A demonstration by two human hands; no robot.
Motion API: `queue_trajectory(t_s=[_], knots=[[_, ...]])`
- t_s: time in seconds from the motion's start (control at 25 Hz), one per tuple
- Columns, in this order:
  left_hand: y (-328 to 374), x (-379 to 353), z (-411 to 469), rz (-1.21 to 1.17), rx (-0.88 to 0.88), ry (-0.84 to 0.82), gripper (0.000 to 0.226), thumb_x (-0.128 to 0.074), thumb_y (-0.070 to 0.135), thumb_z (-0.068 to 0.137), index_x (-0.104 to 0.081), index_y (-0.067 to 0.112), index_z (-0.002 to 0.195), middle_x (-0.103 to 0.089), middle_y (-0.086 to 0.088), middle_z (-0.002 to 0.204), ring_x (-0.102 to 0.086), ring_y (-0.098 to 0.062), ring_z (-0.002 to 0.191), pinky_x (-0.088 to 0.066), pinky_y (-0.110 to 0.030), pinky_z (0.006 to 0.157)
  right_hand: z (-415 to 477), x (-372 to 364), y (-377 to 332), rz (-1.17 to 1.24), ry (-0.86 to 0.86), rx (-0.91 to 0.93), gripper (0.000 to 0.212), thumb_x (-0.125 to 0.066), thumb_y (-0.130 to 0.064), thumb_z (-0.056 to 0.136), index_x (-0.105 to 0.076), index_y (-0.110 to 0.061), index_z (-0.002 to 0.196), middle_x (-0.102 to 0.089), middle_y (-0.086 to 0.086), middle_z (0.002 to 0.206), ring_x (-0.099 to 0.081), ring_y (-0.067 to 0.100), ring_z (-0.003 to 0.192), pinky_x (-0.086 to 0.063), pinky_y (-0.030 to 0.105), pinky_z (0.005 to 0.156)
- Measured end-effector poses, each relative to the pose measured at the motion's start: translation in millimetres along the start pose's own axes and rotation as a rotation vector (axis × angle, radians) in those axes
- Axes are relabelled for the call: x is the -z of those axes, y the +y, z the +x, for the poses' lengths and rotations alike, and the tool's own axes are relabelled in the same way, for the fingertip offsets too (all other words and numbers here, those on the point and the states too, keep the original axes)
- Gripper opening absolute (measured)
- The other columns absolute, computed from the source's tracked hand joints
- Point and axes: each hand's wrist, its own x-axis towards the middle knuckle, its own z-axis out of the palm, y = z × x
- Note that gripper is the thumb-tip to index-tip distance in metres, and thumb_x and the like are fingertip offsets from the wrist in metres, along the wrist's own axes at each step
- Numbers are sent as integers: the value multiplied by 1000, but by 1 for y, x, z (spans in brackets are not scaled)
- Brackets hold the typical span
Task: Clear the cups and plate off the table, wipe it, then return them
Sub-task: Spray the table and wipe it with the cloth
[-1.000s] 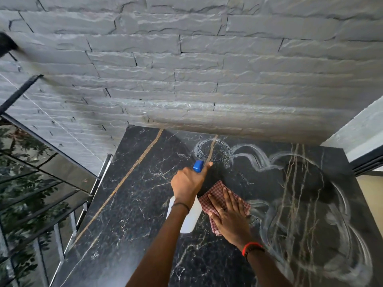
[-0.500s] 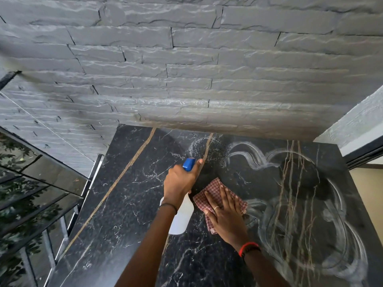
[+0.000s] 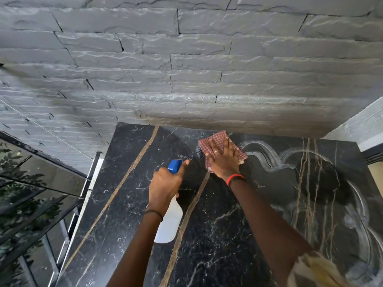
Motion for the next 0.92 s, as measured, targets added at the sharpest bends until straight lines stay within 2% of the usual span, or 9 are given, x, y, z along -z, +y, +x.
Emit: queue_trajectory(t_s=[0.2,0.32,0.4,0.52,0.68,0.76,0.92], knots=[[0,8,15,6,5,15,61,-50,63,87,-58,7,108,-66,-13,87,-64,-24,70,-57,-38,73,-25,-23,-38,-95,-2,224,56,-21,-54,99,-3,-40,150,12,12,160,14,31,146,8,50,118],[4,12,23,-27,-30,29,61,-49,64,87,-59,6,105,-65,-14,82,-60,-22,63,-52,-33,64,-74,-38,-12,-148,37,299,56,-10,-58,97,-4,-39,149,6,15,158,7,33,146,5,51,118],[7,14,28,-40,-36,38,60,-49,62,88,-59,6,106,-62,-12,77,-57,-18,59,-48,-27,59,-89,-34,21,-159,61,265,57,-9,-57,96,-9,-37,149,-1,18,157,-1,34,144,-1,53,115],[5,16,34,-51,-26,30,60,-49,62,88,-58,6,110,-65,-14,86,-61,-21,67,-50,-27,64,-63,-11,59,-179,44,123,59,-3,-58,93,2,-39,148,8,18,157,4,34,146,2,51,117],[1,19,35,-55,-17,19,61,-49,61,89,-57,6,115,-66,-16,92,-63,-25,72,-52,-30,68,6,10,36,-22,18,-15,55,-23,-51,99,-3,-42,150,12,13,160,9,33,147,1,53,117],[1,19,36,-52,-11,19,62,-49,61,88,-57,6,115,-67,-16,93,-66,-28,76,-55,-33,73,24,7,5,-21,-1,13,55,-26,-49,99,-5,-41,150,14,12,160,11,32,147,2,53,117],[2,19,41,-29,-16,38,64,-50,63,87,-57,5,113,-67,-16,92,-68,-29,78,-58,-38,77,3,-15,-37,-110,-27,198,56,-20,-53,99,-2,-38,150,18,12,157,14,32,146,4,53,118]])
